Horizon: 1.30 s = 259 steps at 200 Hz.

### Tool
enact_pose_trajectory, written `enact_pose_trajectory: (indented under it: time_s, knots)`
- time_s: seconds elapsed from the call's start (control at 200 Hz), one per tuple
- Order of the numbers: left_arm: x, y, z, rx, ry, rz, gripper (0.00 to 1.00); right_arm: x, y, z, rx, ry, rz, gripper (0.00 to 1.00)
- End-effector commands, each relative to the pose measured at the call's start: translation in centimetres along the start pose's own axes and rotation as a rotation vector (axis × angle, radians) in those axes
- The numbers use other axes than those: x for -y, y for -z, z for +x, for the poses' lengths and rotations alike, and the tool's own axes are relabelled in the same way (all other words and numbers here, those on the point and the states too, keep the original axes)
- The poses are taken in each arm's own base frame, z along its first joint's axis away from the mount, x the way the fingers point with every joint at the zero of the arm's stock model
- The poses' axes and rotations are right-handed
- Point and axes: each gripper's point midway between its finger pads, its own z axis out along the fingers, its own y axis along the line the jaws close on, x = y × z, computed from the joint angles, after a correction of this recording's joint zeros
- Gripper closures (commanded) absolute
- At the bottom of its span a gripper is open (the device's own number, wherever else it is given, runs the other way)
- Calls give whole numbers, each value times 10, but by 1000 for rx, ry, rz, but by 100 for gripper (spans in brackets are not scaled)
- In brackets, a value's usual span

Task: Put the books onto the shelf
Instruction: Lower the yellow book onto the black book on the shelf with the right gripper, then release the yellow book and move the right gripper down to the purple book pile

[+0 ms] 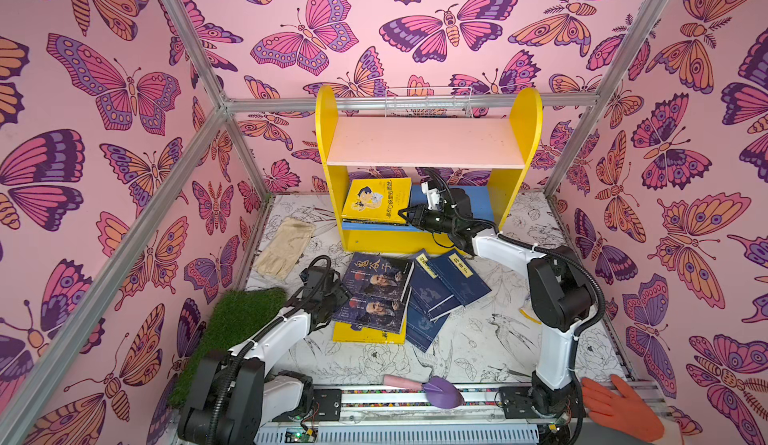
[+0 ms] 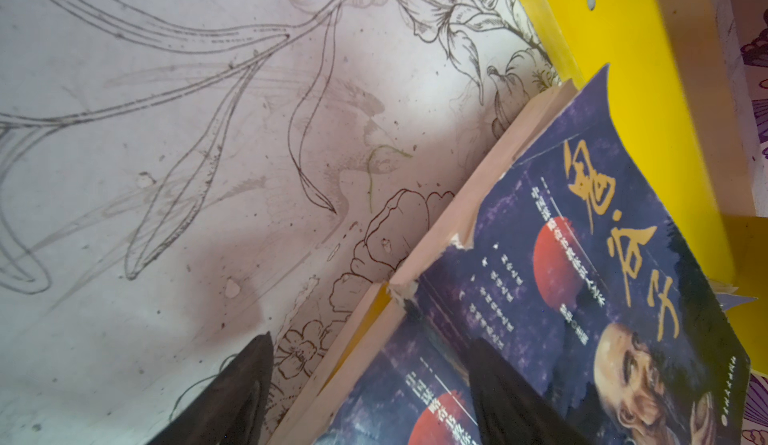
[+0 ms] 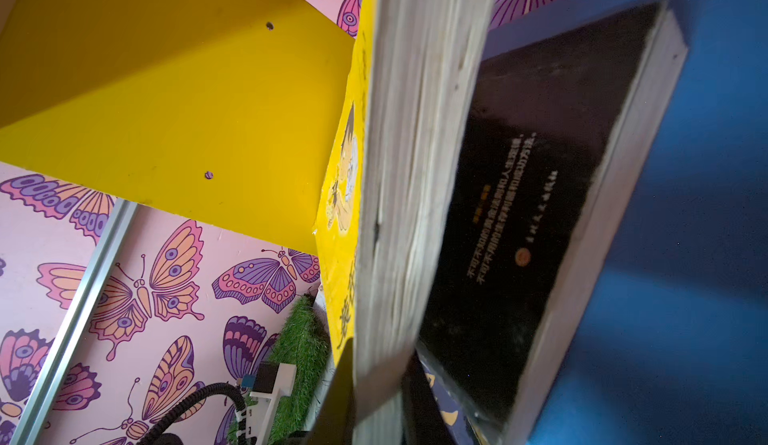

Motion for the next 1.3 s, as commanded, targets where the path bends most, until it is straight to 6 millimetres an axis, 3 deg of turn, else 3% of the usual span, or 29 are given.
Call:
enact_pose_trajectory:
  time_s: [0.0,0.045,0.165,0.265,0.456,0.636,0.972,1.292]
  knots:
    - [-10,-2,3,-18,-13,-42,24,-16,-5,-6,-6,32,-31,100]
    - [-10,-1,3,-17,-12,-41,24,-13,-5,-7,1,31,-9,97]
    - [-9,0,3,-16,-10,-37,24,-1,-2,-11,22,33,75,69]
    - [-8,0,3,-17,-10,-33,24,5,6,-16,43,59,152,53]
    - [-6,1,3,-17,-14,-26,23,17,23,-18,60,140,325,38]
    - [-5,1,3,-21,-19,-22,23,26,28,-5,16,198,387,37]
    - [-3,1,3,-24,-25,-16,23,9,19,23,-86,359,376,41]
    - [-1,3,2,-28,-39,-16,23,33,7,28,-168,437,468,52]
